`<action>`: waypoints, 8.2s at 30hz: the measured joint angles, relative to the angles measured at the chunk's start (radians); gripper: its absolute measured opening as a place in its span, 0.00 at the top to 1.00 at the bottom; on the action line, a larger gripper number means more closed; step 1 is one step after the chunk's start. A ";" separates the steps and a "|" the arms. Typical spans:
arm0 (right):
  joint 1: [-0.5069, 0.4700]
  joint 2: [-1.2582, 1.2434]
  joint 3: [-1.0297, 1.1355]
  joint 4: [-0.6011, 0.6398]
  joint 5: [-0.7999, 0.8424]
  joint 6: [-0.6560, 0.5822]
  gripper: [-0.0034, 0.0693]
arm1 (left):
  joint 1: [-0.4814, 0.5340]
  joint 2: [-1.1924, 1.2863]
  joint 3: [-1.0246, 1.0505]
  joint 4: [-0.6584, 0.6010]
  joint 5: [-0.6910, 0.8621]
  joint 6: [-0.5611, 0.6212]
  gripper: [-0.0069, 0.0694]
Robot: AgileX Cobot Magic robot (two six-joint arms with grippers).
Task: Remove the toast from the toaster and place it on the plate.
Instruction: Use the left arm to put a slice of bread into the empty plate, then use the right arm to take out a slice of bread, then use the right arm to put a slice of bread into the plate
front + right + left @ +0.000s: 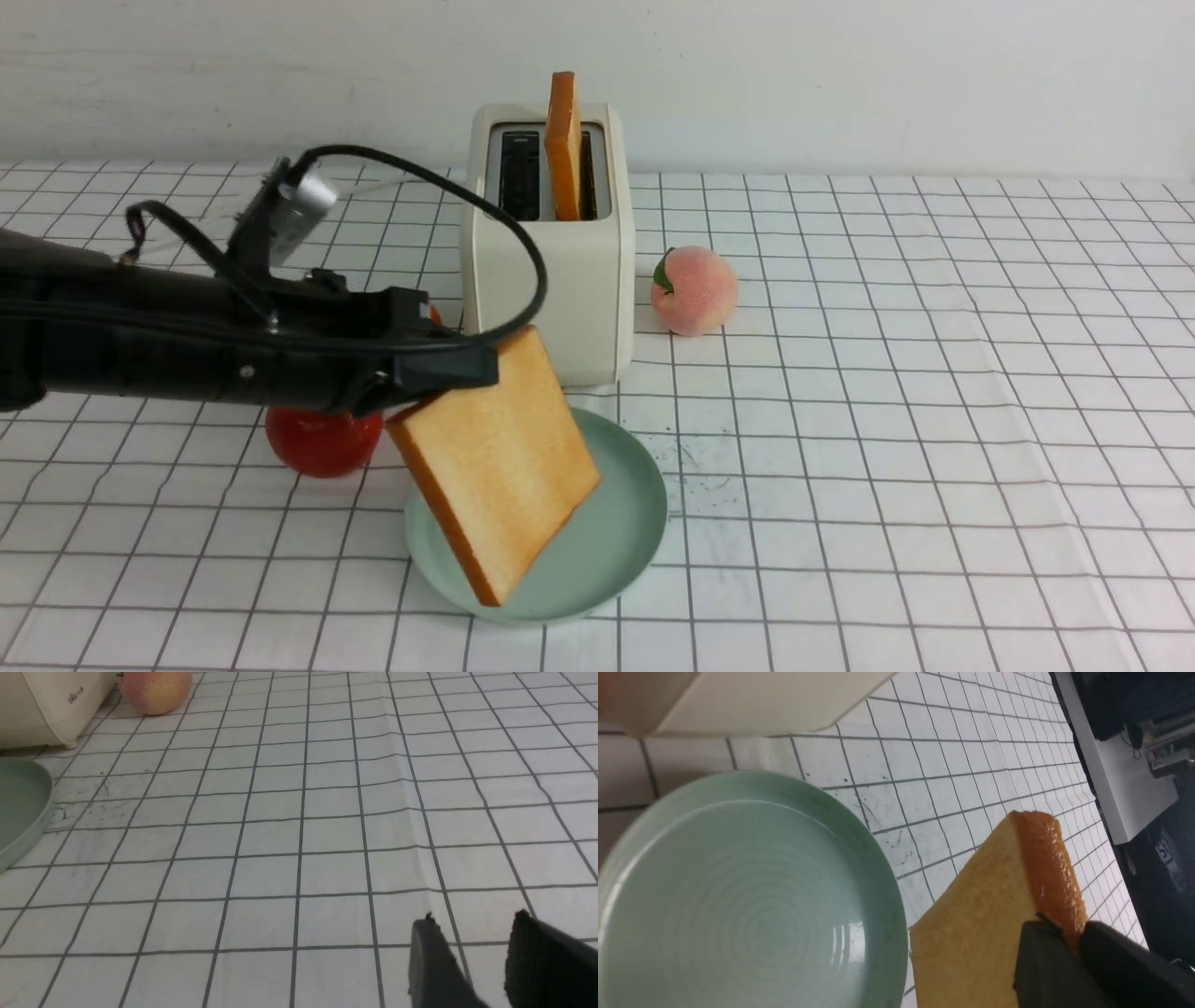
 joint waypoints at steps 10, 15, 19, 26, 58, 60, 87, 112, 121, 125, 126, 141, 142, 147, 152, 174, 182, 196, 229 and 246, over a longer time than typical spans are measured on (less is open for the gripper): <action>0.000 0.000 0.000 0.000 0.000 0.000 0.62 | -0.070 0.140 0.004 -0.250 -0.090 0.209 0.82; 0.000 0.000 0.000 0.000 0.000 0.000 0.62 | -0.070 0.168 0.004 -0.273 -0.106 0.238 0.82; 0.000 0.000 0.000 0.000 0.000 0.000 0.62 | -0.070 0.198 0.004 -0.277 -0.107 0.240 0.82; 0.000 0.000 0.000 0.000 0.000 0.000 0.62 | -0.070 0.231 0.004 -0.302 -0.126 0.246 0.82; 0.000 0.000 0.000 0.000 0.000 0.000 0.62 | -0.070 0.194 0.004 -0.316 -0.173 0.356 0.39; 0.000 0.000 0.000 0.000 0.000 0.000 0.62 | -0.070 0.169 0.004 -0.316 -0.182 0.383 0.39; 0.000 0.000 0.000 0.000 0.000 0.000 0.62 | -0.070 -0.633 0.075 0.240 -0.357 0.008 0.93; 0.000 0.000 0.000 -0.108 -0.004 0.000 0.62 | -0.070 -1.391 0.741 0.226 -0.813 -0.060 0.93; 0.000 0.000 0.002 -0.322 -0.028 -0.027 0.62 | -0.070 -1.392 0.709 0.168 -0.809 -0.062 0.93; 0.000 0.000 0.011 -0.381 -0.124 0.017 0.62 | -0.070 -1.381 0.643 0.165 -0.762 -0.061 0.93; 0.000 0.000 0.011 -0.369 -0.199 0.067 0.62 | -0.070 -1.369 0.621 0.165 -0.737 -0.061 0.93; 0.000 0.000 0.011 -0.343 -0.723 0.364 0.62 | -0.070 -1.183 0.485 0.171 -0.543 -0.062 0.93; 0.000 0.000 0.011 -0.343 -0.740 0.364 0.62 | -0.070 -1.183 0.485 0.171 -0.543 -0.062 0.93; 0.000 0.000 0.011 -0.343 -0.767 0.364 0.64 | -0.070 -1.183 0.484 0.172 -0.543 -0.062 0.93; 0.000 0.000 0.011 -0.343 -0.750 0.414 0.70 | -0.070 -1.183 0.484 0.175 -0.543 -0.062 0.93; 0.371 1.011 -0.798 -0.413 0.494 0.463 0.97 | -0.070 -1.183 0.484 0.206 -0.543 -0.062 0.93; 0.394 1.379 -1.266 -0.020 0.691 0.083 0.97 | -0.070 -1.183 0.484 0.250 -0.543 -0.062 0.93; 0.556 1.908 -2.048 0.041 0.553 0.064 0.79 | -0.070 -1.183 0.484 0.259 -0.543 -0.062 0.93; 0.558 2.354 -2.404 -0.161 0.265 0.102 0.79 | -0.070 -1.183 0.484 0.259 -0.509 -0.061 0.93; 0.558 2.085 -2.414 -0.142 0.289 0.104 0.80 | -0.070 -1.183 0.484 0.259 -0.509 -0.061 0.93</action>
